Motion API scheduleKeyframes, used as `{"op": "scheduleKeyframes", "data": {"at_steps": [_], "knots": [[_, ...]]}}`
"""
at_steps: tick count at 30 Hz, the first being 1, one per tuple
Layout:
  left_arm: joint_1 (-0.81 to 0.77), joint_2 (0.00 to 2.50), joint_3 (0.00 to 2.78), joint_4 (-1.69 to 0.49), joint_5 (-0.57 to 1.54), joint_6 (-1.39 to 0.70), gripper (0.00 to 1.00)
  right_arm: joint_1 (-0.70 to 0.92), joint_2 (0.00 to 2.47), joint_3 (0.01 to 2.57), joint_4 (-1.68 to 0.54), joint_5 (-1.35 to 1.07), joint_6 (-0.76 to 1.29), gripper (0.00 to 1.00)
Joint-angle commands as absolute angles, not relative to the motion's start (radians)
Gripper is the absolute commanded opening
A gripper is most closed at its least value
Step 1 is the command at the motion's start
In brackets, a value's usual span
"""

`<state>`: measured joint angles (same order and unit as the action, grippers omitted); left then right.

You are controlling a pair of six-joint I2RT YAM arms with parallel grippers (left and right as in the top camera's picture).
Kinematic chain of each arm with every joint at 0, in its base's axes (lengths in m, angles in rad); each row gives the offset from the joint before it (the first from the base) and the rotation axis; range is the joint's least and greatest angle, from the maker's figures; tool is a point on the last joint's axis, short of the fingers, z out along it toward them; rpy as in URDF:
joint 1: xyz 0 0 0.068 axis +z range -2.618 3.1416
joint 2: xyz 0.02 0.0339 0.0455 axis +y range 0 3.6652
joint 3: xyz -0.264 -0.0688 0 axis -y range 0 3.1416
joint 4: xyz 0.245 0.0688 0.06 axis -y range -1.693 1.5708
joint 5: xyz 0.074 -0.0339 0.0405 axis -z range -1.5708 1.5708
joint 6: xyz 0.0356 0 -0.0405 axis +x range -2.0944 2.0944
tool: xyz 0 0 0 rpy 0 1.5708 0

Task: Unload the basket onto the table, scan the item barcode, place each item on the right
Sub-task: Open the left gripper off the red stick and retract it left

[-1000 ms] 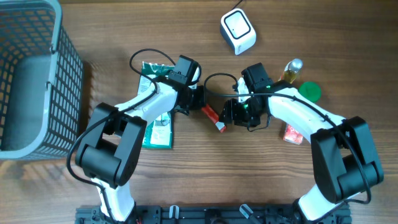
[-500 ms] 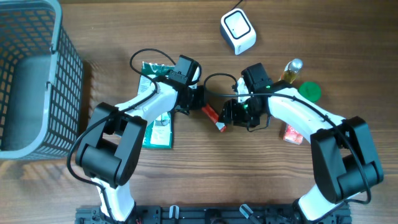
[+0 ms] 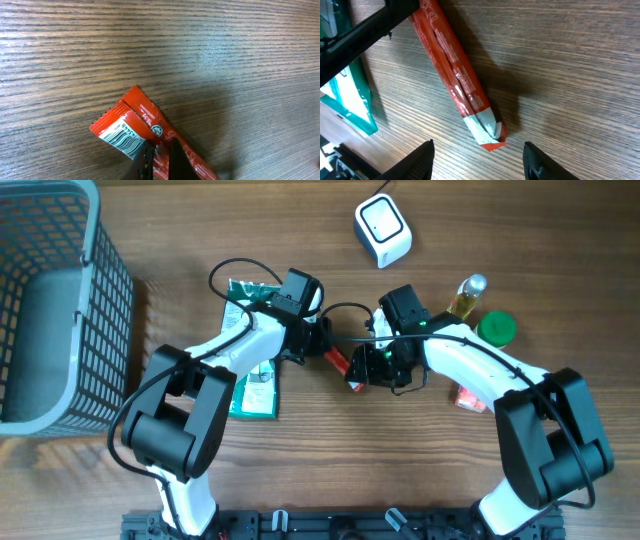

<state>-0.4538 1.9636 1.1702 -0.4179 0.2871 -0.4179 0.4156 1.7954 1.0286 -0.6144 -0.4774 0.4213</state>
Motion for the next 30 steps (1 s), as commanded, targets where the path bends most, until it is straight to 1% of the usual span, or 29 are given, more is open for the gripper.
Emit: {"op": "scheduleKeyframes", "data": {"at_steps": [1,5,8,11,15,18,20,22,24,27,30], "knots": [[-0.468,2.059,1.129,-0.434,0.234,-0.427,0.04,0.418,1.784,1.019,-0.614,-0.453,0.424,0.57],[-0.468,2.059,1.129,-0.435,0.234,-0.427,0.04,0.418,1.784,1.019,-0.616,-0.439,0.426,0.57],[-0.468,2.059,1.129,-0.434,0.234,-0.427,0.04,0.418,1.784,1.000,-0.601,-0.439,0.472,0.54],[-0.468,2.059,1.129,-0.434,0.234,-0.427,0.04,0.418,1.784,0.911,-0.478,-0.480,0.562,0.49],[-0.468,2.059,1.129,-0.434,0.234,-0.427,0.04,0.418,1.784,0.785,-0.265,-0.559,0.657,0.46],[-0.468,2.059,1.129,-0.434,0.234,-0.427,0.04,0.418,1.784,0.715,-0.113,-0.560,0.717,0.39],[-0.468,2.059,1.129,-0.433,0.234,-0.427,0.04,0.418,1.784,0.704,-0.067,-0.558,0.718,0.34],[-0.468,2.059,1.129,-0.434,0.234,-0.427,0.04,0.418,1.784,0.704,-0.026,-0.548,0.718,0.26],[-0.468,2.059,1.129,-0.434,0.234,-0.427,0.04,0.418,1.784,0.704,0.004,-0.548,0.717,0.22],[-0.468,2.059,1.129,-0.434,0.234,-0.427,0.04,0.418,1.784,0.703,0.006,-0.548,0.717,0.21],[-0.468,2.059,1.129,-0.434,0.234,-0.427,0.04,0.418,1.784,0.695,0.007,-0.547,0.717,0.22]]}}
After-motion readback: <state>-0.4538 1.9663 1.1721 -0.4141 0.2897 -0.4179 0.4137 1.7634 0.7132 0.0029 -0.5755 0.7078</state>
